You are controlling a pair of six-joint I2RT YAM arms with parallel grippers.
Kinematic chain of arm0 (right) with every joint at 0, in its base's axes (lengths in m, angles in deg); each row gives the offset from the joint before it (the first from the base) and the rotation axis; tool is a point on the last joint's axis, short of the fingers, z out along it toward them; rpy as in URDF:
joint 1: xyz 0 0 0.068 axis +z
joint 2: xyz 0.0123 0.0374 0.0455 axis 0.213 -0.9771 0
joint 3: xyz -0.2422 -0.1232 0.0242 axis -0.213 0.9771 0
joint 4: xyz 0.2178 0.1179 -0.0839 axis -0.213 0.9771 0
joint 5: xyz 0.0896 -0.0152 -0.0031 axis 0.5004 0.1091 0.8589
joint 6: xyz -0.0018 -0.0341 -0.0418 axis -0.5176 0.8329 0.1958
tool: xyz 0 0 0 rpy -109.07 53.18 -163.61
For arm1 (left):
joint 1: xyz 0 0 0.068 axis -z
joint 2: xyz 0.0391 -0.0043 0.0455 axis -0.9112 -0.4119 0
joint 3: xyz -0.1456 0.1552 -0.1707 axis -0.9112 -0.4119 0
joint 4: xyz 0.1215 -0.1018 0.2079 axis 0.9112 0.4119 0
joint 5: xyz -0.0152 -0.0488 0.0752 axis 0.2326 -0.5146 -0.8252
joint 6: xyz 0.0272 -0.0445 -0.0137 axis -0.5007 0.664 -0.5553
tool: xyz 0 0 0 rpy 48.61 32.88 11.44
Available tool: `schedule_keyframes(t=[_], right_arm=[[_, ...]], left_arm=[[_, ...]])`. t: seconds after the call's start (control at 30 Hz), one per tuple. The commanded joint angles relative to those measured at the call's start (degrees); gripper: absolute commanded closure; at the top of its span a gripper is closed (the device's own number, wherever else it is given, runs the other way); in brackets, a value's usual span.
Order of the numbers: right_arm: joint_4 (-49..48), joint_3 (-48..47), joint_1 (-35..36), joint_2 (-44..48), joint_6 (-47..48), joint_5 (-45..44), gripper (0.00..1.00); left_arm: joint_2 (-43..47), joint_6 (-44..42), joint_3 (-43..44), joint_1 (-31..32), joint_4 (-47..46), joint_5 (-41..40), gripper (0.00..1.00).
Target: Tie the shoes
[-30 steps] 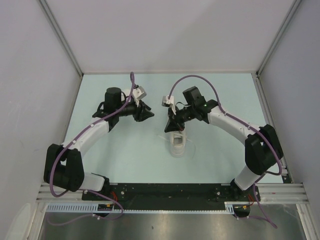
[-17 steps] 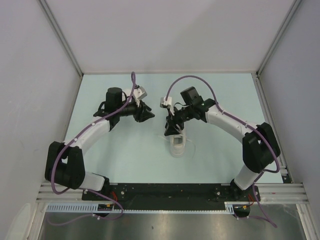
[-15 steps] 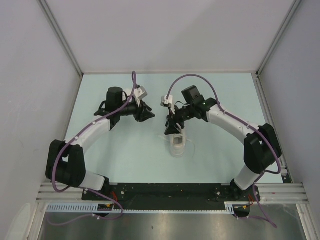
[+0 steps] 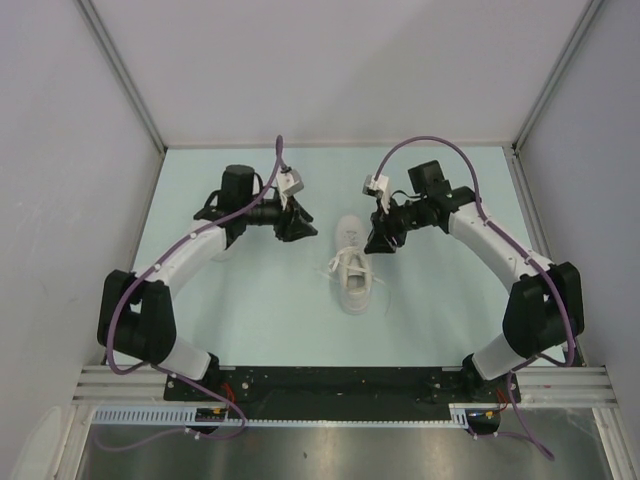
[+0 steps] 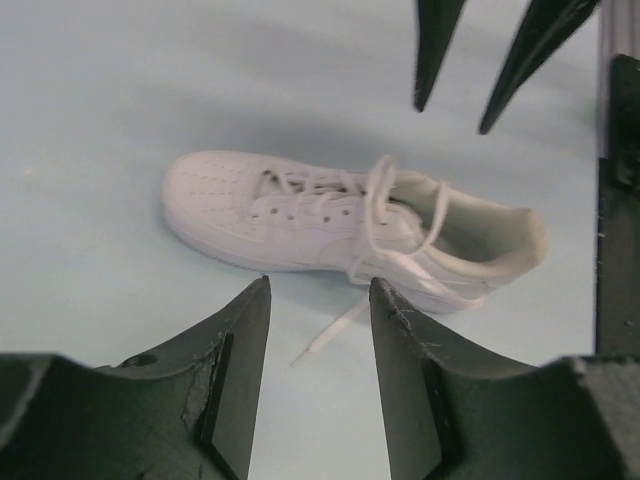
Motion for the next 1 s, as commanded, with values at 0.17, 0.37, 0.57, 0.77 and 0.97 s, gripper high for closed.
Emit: schedule_keyframes(t=[0.17, 0.37, 0.57, 0.77, 0.97], right_arm=[[-1.4, 6.6, 0.5, 1.5, 0.7, -2.1, 0.53], [-4.2, 8.6, 1.0, -0.8, 1.0, -2.7, 0.53], [-5.0, 8.7, 1.7, -1.6, 1.6, -1.4, 0.54], [-5.7, 9.9, 3.7, 1.5, 2.6, -1.5, 0.60], [-5.7, 11.5, 3.9, 1.2, 5.1, -3.8, 0.60]], left_arm=[[6.0, -18.6, -0.4, 5.5, 17.8, 5.1, 0.41], [7.0, -18.1, -1.5, 5.9, 16.3, 4.0, 0.41], [6.6, -18.3, -1.3, 5.9, 15.7, 3.1, 0.41], [6.1, -17.9, -1.3, 5.9, 15.0, 2.6, 0.41], [5.3, -17.5, -0.6, 5.9, 14.3, 2.7, 0.41]])
